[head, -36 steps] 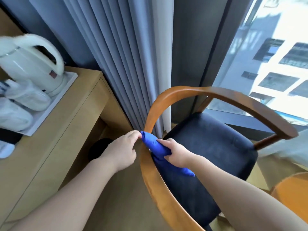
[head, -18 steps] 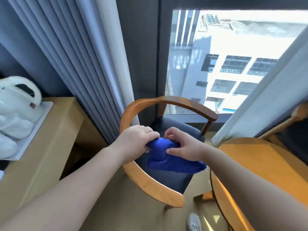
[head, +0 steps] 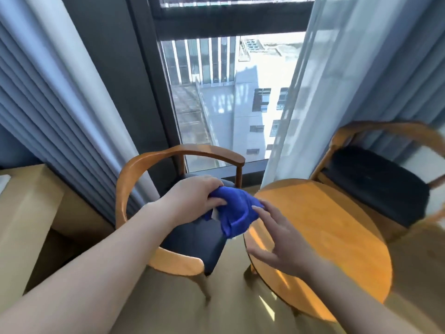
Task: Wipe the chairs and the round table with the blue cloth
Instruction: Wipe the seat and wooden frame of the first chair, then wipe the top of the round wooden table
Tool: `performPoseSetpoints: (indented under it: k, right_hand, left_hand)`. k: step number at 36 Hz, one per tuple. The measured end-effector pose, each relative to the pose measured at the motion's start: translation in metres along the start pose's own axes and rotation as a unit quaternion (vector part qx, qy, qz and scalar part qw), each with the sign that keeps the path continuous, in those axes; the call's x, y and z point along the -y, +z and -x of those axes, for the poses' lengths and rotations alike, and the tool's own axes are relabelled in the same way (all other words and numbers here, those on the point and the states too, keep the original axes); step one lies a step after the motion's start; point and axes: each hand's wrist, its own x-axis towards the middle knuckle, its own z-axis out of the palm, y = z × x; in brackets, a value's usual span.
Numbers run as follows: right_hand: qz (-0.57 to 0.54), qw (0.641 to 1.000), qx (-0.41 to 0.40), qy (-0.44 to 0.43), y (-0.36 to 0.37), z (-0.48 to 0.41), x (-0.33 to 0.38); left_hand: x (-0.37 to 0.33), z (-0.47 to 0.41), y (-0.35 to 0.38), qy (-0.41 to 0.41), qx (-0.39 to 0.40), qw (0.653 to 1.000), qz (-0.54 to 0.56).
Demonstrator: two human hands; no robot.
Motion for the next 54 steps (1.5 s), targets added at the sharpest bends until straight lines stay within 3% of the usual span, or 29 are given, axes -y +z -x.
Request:
performPoseSetpoints:
  k: [10,14,16,20,23,26,31,36,43,49,54]
  right_hand:
    - [-0.024,0.991,-0.125,0.05,-0.039,0.103,-0.076]
    - [0.005,0.994,-0.073,0.084,-0.054,0.148,-0.119]
    - [0.019,0.991,-0.096,0.091,-0.061,0.162,-0.137]
    - [-0.054,0.974,-0.196,0.098,-0.078,0.173,-0.166]
    - [-0.121,0.961,-0.226,0.108,-0.094,0.177,-0.185]
    - [-0.147,0.958,-0.199,0.146,-0.113,0.175,-0.208]
    - [-0.149,0.96,-0.149,0.184,-0.14,0.165,-0.246]
    - [-0.173,0.943,-0.172,0.226,-0.165,0.152,-0.279]
    - [-0.202,0.941,-0.155,0.222,-0.181,0.149,-0.325]
    - [-0.175,0.952,-0.06,0.243,-0.174,0.149,-0.379]
    - [-0.195,0.962,0.012,0.191,-0.16,0.158,-0.426]
  left_hand:
    - [-0.148,-0.04,0.075,-0.004,0.003,0.998,0.058]
    - [-0.189,-0.058,0.102,-0.017,-0.008,0.993,0.113]
    - [-0.207,-0.069,0.114,-0.01,-0.003,0.992,0.124]
    - [-0.236,-0.093,0.13,-0.002,0.031,0.991,0.132]
    - [-0.249,-0.11,0.136,0.013,0.073,0.994,0.08]
    - [-0.255,-0.129,0.144,0.034,0.106,0.993,0.029]
    - [-0.261,-0.161,0.159,0.057,0.138,0.985,0.081]
    - [-0.269,-0.201,0.181,0.117,0.06,0.991,-0.013]
    - [-0.287,-0.234,0.217,0.053,0.07,0.995,0.054]
    - [-0.3,-0.246,0.258,0.003,0.104,0.993,0.058]
    - [-0.323,-0.242,0.298,-0.079,0.097,0.991,0.052]
